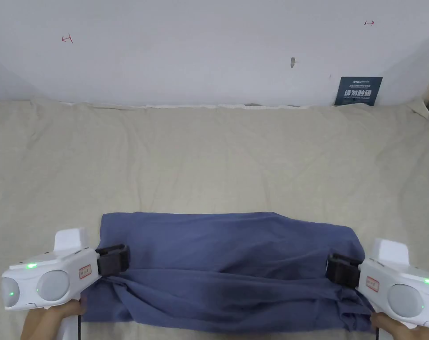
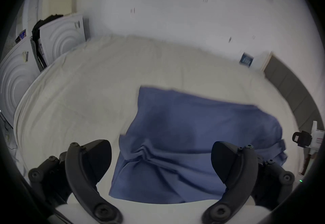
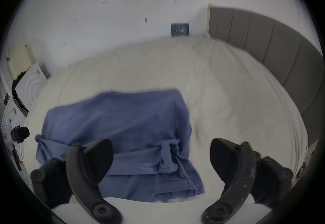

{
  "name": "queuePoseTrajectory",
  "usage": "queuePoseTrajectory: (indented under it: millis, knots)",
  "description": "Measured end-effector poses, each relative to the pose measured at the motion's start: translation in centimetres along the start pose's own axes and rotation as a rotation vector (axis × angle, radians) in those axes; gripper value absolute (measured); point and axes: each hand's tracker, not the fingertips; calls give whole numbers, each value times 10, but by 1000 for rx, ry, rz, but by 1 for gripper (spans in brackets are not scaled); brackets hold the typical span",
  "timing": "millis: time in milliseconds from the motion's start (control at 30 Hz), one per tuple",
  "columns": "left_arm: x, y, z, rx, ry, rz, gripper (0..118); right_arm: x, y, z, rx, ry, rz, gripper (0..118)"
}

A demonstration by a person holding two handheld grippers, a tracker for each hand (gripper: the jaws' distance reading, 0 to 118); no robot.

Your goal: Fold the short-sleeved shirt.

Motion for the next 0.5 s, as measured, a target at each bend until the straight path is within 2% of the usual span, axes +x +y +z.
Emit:
queuePoseTrajectory:
  millis: [100,200,267,333,367,400,433,467,500]
  knots:
    - [15,5,52,144,-45,-17,115,0,11,43,113,36,56,113]
    - [34,-3,103,323,-54,-75,115,-8,13,87,232,32,131,111]
    - [42,-11,123,394,-6,-109,115,-15,8,117,331,17,171,105]
    - [51,-21,142,453,20,-129,114,-22,0,143,394,10,209,93]
    - [55,-26,149,478,33,-137,112,-15,10,112,416,1,229,88]
    - [60,-31,156,490,38,-142,110,-15,10,112,437,-11,239,84]
    - [62,-37,162,501,33,-145,110,-25,-3,142,463,-22,245,84]
    - [63,-43,167,515,23,-151,101,-25,-4,144,481,-25,260,73]
    - [60,-47,166,524,16,-160,79,-24,-4,141,493,-31,272,51]
